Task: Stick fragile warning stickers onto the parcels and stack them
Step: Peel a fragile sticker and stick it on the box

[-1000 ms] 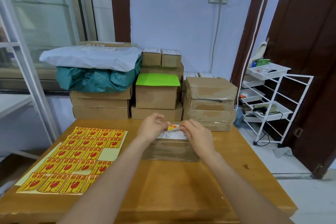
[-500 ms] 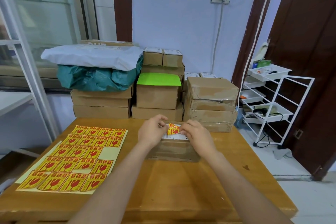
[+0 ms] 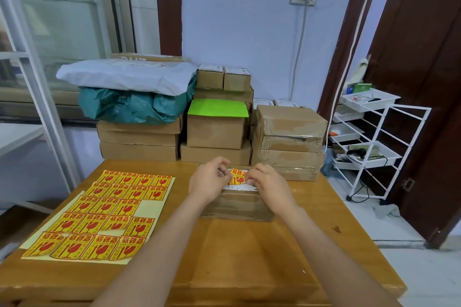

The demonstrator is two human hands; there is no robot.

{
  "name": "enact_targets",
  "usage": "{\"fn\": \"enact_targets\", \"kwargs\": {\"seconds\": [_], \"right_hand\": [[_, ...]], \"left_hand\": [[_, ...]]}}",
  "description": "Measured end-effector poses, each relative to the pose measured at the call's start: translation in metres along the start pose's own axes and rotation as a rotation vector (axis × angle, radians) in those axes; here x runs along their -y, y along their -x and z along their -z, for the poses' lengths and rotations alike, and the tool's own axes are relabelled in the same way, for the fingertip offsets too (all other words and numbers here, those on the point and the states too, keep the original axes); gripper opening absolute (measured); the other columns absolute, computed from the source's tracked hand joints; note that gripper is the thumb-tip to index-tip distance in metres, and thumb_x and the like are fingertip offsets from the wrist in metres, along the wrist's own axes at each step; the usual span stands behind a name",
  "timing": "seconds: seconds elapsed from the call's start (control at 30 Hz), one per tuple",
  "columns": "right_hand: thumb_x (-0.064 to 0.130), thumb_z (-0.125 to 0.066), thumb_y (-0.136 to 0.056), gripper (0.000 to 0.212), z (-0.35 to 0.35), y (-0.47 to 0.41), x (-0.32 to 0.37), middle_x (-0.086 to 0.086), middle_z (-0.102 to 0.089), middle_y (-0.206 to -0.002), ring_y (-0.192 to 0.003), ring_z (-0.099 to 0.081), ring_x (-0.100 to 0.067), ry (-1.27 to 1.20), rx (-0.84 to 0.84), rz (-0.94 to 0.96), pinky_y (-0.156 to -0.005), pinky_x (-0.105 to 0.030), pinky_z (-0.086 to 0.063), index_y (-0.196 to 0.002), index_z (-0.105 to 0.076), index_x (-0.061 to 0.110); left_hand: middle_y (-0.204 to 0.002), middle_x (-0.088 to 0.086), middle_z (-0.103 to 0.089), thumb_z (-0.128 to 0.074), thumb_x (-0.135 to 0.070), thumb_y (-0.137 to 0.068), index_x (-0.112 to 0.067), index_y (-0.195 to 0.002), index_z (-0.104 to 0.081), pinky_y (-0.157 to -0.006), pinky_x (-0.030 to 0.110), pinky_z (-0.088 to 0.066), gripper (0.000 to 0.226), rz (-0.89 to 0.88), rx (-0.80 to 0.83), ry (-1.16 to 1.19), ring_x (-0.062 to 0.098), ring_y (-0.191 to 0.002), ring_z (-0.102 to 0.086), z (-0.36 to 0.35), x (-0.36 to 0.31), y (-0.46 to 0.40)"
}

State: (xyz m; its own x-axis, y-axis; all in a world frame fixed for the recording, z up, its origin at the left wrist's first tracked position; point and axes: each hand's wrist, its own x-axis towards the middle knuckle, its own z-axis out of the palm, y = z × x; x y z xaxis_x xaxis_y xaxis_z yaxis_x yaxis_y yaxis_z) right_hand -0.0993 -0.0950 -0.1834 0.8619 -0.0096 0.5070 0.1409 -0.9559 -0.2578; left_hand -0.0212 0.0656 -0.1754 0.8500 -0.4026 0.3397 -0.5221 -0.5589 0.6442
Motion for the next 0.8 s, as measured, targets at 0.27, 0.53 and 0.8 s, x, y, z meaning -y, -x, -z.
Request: {"fn": "enact_targets", "kwargs": {"seconds": [0.27,0.53,0.8], "right_hand": [[0.018,-0.055,-0.094,0.015,0.0026,0.0011,0.003,-0.004,-0.059,-0.091,-0.088,-0.049,-0.024,0.006,-0.012,0.014,-0.063,-0.034,-0.042,-0.09,-0.068,0.011],[0.016,-0.054,-0.094,0.015,0.006,0.0016,0.0055,-0.005,-0.059,-0.094,-0.091,-0.049,-0.023,-0.01,0.01,0.012,-0.069,-0.034,-0.042,-0.093,-0.069,0.011],[0.012,-0.054,-0.094,0.015,0.0099,0.001,0.004,-0.006,-0.058,-0.098,-0.095,-0.047,-0.022,-0.04,0.092,0.0,-0.08,-0.034,-0.041,-0.093,-0.067,0.007]], "left_hand": [[-0.085,-0.019,-0.063,-0.064,-0.027,-0.087,-0.029,-0.116,-0.057,-0.07,0.03,-0.051,0.03,0.001,0.001,0.004,0.008,-0.09,-0.059,-0.0014,0.0013,0.0002],[-0.085,-0.017,-0.064,-0.065,-0.023,-0.086,-0.028,-0.114,-0.057,-0.065,0.025,-0.048,0.03,0.013,0.005,0.03,0.005,-0.085,-0.058,0.0003,0.0002,0.0001],[-0.083,-0.016,-0.064,-0.065,-0.022,-0.084,-0.028,-0.115,-0.056,-0.072,0.032,-0.052,0.033,0.047,0.024,0.036,0.006,-0.086,-0.058,0.0009,-0.003,-0.0012]]}}
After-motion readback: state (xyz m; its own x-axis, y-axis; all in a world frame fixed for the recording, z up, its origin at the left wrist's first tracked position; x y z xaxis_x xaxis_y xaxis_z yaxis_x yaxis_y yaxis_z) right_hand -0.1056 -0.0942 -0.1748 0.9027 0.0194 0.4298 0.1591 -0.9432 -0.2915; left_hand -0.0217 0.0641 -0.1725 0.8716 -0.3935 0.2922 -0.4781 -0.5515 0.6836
